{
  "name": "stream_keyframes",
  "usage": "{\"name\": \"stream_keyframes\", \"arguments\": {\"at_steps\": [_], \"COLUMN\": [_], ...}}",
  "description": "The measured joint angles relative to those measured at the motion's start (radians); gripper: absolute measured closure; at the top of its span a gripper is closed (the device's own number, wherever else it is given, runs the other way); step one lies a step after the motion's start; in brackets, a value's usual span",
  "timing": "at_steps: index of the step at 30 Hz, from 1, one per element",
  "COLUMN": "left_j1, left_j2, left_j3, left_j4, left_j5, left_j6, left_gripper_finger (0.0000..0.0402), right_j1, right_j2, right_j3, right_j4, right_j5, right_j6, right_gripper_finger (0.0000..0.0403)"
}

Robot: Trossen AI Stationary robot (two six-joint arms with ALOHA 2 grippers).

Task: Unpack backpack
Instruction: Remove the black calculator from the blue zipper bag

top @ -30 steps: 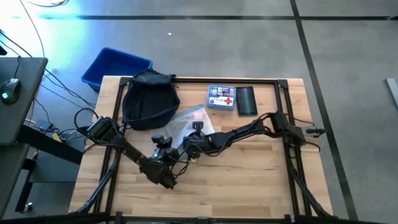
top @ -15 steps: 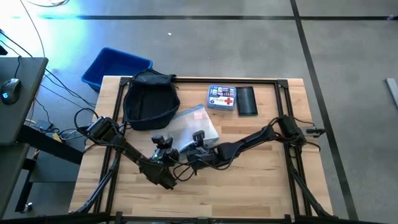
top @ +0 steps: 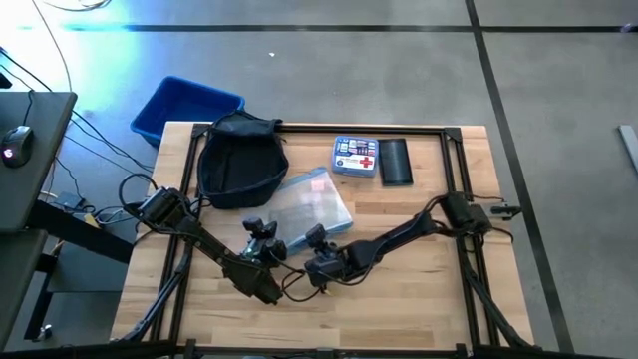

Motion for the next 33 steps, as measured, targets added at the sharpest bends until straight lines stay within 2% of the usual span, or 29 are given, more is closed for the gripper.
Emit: {"name": "stream_keyframes", "arguments": {"at_steps": [4,11,16,21,23,29,33], "left_j1": [0.001,0.001,0.001,0.001,0.001,0.0,0.0], "left_j2": [0.0,0.0,0.0,0.0,0.0,0.0,0.0], "left_j3": [0.0,0.0,0.0,0.0,0.0,0.0,0.0], "left_j4": [0.004,0.025,0.026,0.026,0.026,0.026,0.026], "left_j5": [0.0,0.0,0.0,0.0,0.0,0.0,0.0], "left_j6": [-0.001,0.024,0.033,0.034,0.035,0.035,0.035], "left_gripper_finger": [0.0401,0.0401,0.0401,0.0401,0.0401,0.0401,0.0401], "right_j1": [-0.025,-0.071,-0.088,-0.084,-0.075,-0.029,0.002], "right_j2": [0.037,0.043,0.044,0.044,0.044,0.042,0.014], "right_j3": [0.0,0.0,0.0,0.0,0.0,0.0,0.0], "right_j4": [0.016,0.072,0.099,0.1,0.093,0.085,0.059], "right_j5": [0.103,0.09,0.055,0.051,0.049,0.054,0.009], "right_j6": [-0.007,0.016,0.022,0.042,0.037,0.018,0.046], "right_gripper_finger": [0.0164,0.0223,0.0283,0.0373,0.0395,0.0371,0.0335]}}
